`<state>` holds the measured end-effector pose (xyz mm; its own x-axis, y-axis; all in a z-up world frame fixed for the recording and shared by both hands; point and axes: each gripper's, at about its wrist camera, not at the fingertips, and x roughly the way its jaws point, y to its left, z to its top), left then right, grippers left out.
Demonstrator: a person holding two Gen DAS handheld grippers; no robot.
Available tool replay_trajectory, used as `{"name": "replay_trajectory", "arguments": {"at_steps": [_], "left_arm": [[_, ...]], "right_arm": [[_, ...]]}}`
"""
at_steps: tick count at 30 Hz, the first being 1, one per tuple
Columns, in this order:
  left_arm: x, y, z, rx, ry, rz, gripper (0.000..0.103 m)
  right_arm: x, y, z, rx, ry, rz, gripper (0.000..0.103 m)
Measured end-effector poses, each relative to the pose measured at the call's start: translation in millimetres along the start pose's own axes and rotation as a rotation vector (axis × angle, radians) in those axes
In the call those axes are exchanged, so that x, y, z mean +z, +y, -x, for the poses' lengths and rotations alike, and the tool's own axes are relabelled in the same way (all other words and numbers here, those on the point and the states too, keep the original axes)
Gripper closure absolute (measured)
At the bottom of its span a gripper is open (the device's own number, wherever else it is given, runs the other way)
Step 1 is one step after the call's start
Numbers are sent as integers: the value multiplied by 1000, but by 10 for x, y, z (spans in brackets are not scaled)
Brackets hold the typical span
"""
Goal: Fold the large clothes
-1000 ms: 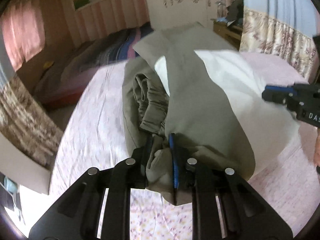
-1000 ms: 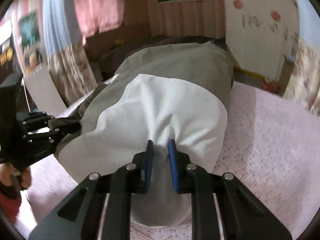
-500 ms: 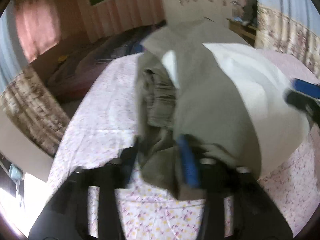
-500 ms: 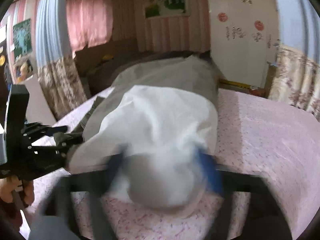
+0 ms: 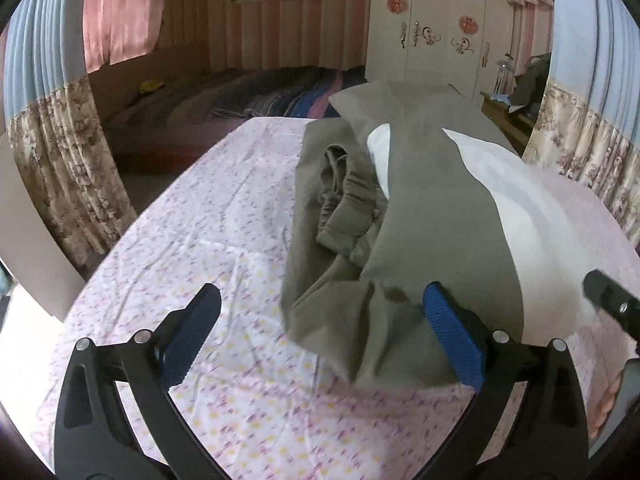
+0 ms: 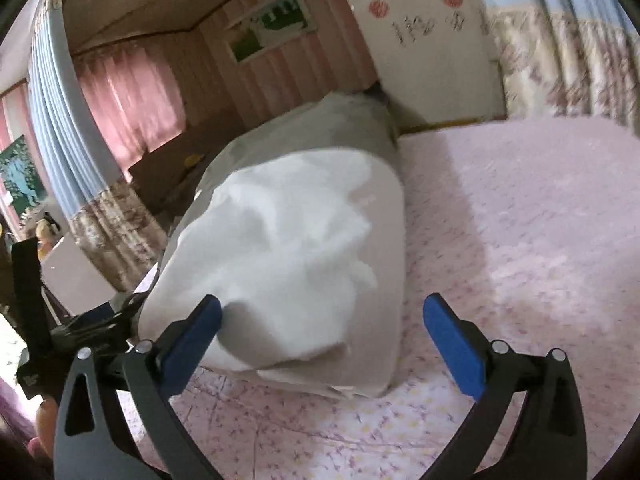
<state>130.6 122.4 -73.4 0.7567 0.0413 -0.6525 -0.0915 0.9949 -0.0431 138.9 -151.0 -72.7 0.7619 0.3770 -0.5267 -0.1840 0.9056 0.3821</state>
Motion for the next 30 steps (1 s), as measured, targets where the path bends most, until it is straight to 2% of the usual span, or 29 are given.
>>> {"name": "replay_trajectory", "arguments": {"at_steps": [4, 8, 15, 18, 19, 20, 21, 22, 23, 25, 27, 30], "left_arm": [[-8, -67, -236, -52, 89, -32, 3], [-36, -35, -339, -99, 103, 0, 3], [-56, 24, -468, -158, 154, 29, 3], [-58, -20, -515, -162, 175, 10, 3], [-55, -55, -538, -170, 185, -4, 8], [-53, -84, -547, -185, 191, -9, 22], [-62, -123, -558, -222, 200, -17, 32], [-73, -171, -549, -243, 199, -34, 45], [-75, -243, -538, -225, 192, -58, 48], [-68, -328, -541, -216, 188, -81, 55], [-46, -344, -552, -231, 192, -65, 60], [-5, -425, -511, -192, 184, -96, 67]], "right_arm": [[-38, -72, -192, 25, 55, -18, 2], [-40, -120, -310, 43, 91, -59, 2], [11, 14, -479, 15, 125, -9, 1], [14, 25, -522, 15, 142, -11, 1], [31, 24, -556, 16, 155, -12, 1], [45, 35, -586, 12, 165, -9, 1], [64, 56, -618, 3, 174, 1, 4], [71, 109, -636, -16, 178, 24, 11], [61, 149, -635, -29, 176, 44, 15], [37, 243, -620, -56, 155, 91, 31], [31, 277, -599, -56, 134, 109, 39], [36, 296, -519, -56, 87, 130, 51]]}}
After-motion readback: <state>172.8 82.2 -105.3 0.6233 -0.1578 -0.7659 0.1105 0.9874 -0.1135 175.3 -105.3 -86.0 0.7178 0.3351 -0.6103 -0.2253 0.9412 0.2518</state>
